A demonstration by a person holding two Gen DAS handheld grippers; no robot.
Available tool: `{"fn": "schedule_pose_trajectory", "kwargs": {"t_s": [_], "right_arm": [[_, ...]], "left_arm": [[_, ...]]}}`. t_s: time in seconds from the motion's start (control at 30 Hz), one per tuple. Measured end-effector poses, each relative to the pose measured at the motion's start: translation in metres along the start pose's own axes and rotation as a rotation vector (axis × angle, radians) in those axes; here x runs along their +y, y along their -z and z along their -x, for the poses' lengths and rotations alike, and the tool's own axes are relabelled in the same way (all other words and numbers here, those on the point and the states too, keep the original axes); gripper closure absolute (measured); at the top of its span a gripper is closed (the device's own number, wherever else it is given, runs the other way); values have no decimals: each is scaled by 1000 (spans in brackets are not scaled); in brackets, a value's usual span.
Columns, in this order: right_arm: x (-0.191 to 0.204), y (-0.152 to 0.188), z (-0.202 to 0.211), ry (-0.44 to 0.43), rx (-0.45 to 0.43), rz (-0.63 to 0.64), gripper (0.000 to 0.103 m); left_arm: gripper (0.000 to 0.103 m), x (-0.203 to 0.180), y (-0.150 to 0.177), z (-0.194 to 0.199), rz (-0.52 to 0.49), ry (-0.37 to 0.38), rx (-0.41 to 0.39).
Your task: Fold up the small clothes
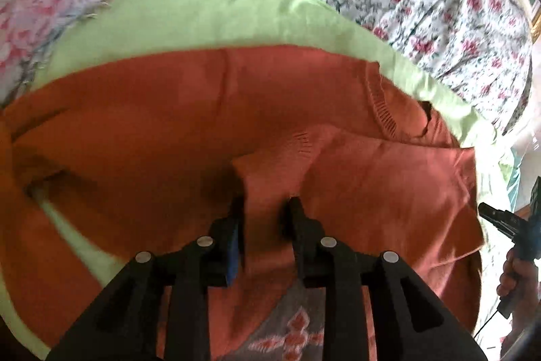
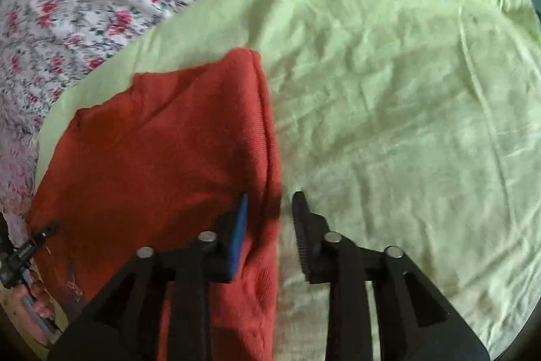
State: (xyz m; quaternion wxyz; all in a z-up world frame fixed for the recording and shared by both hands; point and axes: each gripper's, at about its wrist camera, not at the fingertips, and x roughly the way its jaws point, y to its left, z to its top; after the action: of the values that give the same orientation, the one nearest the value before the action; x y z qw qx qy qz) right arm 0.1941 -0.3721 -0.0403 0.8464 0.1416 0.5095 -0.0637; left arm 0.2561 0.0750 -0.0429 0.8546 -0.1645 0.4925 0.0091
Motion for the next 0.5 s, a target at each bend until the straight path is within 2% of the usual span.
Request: {"fn": "schedule_pose_trajectory", "kwargs": {"t_s": [0.13, 0.23, 0.33, 0.5], "right_arm": [[11, 21, 25, -48, -20, 12, 60], [20, 43, 35, -44, -16, 40, 59], [27, 63, 41, -68, 3, 35, 59], [43, 86, 47, -87, 31, 32, 59]], "left_arm": [[66, 14, 12, 26, 23, -5, -8], [59, 32, 27, 50, 53, -23, -25], [47, 54, 42, 75, 83, -60, -28], [33, 82, 58, 88, 127, -79, -1]]}}
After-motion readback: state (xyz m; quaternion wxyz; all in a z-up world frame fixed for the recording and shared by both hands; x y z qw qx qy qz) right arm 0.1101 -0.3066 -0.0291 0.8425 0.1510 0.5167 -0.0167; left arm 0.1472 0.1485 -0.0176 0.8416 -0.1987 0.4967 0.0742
